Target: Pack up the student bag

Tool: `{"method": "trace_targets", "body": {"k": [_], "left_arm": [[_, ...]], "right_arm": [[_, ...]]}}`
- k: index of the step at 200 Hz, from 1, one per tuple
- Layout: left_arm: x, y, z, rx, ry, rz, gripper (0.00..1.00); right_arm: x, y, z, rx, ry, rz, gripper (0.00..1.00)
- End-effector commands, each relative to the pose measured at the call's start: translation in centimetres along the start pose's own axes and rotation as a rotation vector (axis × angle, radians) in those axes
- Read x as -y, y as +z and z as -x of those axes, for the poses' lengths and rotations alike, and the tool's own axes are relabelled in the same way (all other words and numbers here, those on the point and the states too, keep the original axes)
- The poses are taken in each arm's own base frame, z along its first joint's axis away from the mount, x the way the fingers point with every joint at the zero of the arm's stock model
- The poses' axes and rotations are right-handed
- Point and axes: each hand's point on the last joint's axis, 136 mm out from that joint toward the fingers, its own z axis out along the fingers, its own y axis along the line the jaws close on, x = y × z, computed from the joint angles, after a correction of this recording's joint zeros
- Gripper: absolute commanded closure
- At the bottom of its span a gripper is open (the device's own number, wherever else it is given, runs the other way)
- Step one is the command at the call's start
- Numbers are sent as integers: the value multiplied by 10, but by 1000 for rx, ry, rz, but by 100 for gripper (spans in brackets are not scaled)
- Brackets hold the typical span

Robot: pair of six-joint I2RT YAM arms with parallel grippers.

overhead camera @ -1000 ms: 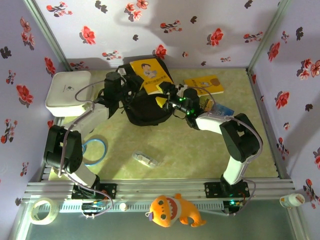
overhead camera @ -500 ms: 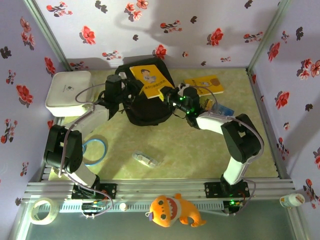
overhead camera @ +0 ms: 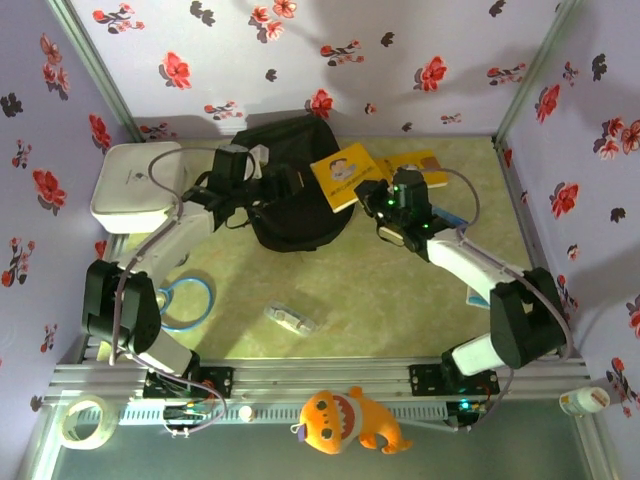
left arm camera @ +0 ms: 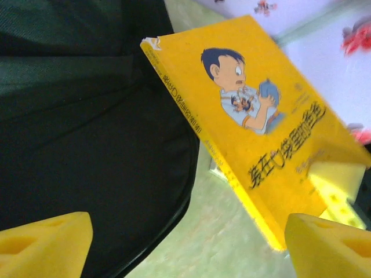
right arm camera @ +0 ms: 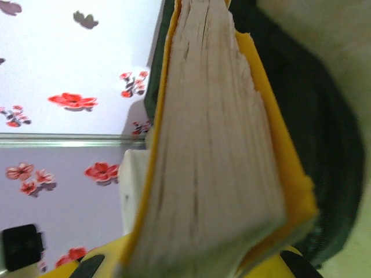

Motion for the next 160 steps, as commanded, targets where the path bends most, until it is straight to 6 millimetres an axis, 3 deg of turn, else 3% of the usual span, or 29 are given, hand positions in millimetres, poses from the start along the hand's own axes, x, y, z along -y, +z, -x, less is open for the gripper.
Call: {"method": "trace_targets", "body": {"k": [1,32,86,105,129,160], "left_arm": [[-1,-12,-24,-120,246,54,10],[-21,-9,-42,-212,421,123,7],[-65,-4,-68,-438,602,221,10],[-88,6,-58,-432,473,297,15],[-113,22,-49,-364,145,364,27],[-114,42,-55,-294,-60,367,35]], "right_arm": [[1,-20,18,71,-108,-42,94],[9,-32,23,99,-117,-78,94],[20,-29,14,58,-110,-97,94],[24,-27,13,51,-103,-108,94],[28,-25,9,36,-90,-108,93],[30,-19,6,19,-67,-97,93]]}}
